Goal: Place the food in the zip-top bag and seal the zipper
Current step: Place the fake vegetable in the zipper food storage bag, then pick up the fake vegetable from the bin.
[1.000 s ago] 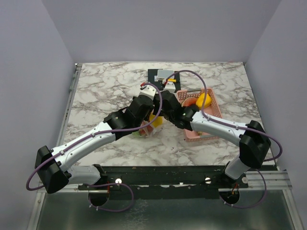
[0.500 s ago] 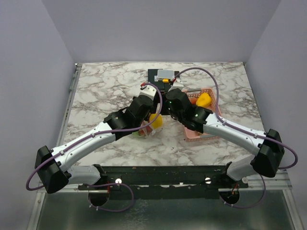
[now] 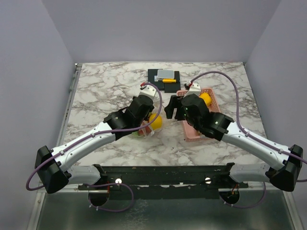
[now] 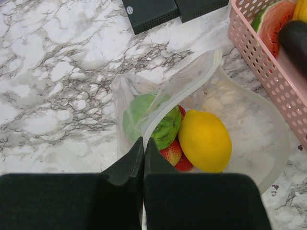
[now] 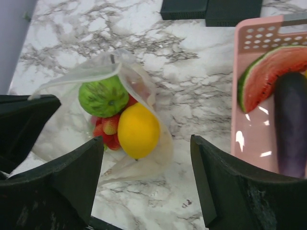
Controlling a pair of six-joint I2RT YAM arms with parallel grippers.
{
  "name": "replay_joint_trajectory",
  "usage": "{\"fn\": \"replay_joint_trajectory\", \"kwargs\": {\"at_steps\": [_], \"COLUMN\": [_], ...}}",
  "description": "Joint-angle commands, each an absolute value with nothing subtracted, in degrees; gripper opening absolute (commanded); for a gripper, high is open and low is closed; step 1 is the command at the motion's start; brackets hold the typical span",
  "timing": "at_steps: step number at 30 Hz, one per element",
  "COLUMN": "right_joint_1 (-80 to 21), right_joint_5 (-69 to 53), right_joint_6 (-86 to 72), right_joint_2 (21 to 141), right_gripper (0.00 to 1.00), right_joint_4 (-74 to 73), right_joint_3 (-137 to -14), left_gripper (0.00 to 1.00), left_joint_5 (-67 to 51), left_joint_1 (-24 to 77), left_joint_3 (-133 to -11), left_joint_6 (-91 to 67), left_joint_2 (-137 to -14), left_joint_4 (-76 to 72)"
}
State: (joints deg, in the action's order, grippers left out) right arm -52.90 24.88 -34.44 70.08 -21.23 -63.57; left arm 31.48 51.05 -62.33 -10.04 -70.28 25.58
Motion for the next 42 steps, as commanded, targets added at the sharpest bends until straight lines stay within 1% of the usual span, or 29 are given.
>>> {"fn": "replay_joint_trajectory", "kwargs": {"at_steps": [1,10,17,23,31,37,42], "right_joint_1": [-53.03,-50.51,-46.59,-43.11,-37.78,-34.89,-32.42], "right_joint_5": [33.09,39.36,40.12,37.8,30.4,27.47,24.21], "right_joint_6": [-32.31,-31.8,-31.98,-33.72,-33.81,-34.03,-33.37], "right_joint_2": [67.29,66.23,66.85,67.24,69.53,73.06,76.38], "right_gripper": [0.77,0.77,0.76,0.75,0.73,0.7,0.66], "right_joint_4": [-29.62,-35.85,-37.79,-37.86,-32.36,-28.4,-25.65], "right_joint_3": [-61.85,-59.2,-56.34,-52.03,-46.4,-44.3,-43.77], "left_gripper": [0.0,0.0,0.0,0.0,0.0,0.0,0.0], "left_joint_5": [32.09,31.71,31.47,31.34,31.29,31.45,31.42], "left_joint_1": [50.84,50.84,50.84,50.81,50.83,50.82,50.85], "left_joint_3": [-61.87,-61.8,-61.87,-61.87,-61.86,-61.91,-61.96], "left_joint_6": [-10.36,-10.39,-10.38,-10.38,-10.42,-10.38,-10.29], "left_joint_2": [-69.52,-69.86,-70.14,-70.13,-70.07,-69.96,-69.9], "left_joint_4": [25.04,25.05,25.05,25.06,25.14,25.22,25.22]}}
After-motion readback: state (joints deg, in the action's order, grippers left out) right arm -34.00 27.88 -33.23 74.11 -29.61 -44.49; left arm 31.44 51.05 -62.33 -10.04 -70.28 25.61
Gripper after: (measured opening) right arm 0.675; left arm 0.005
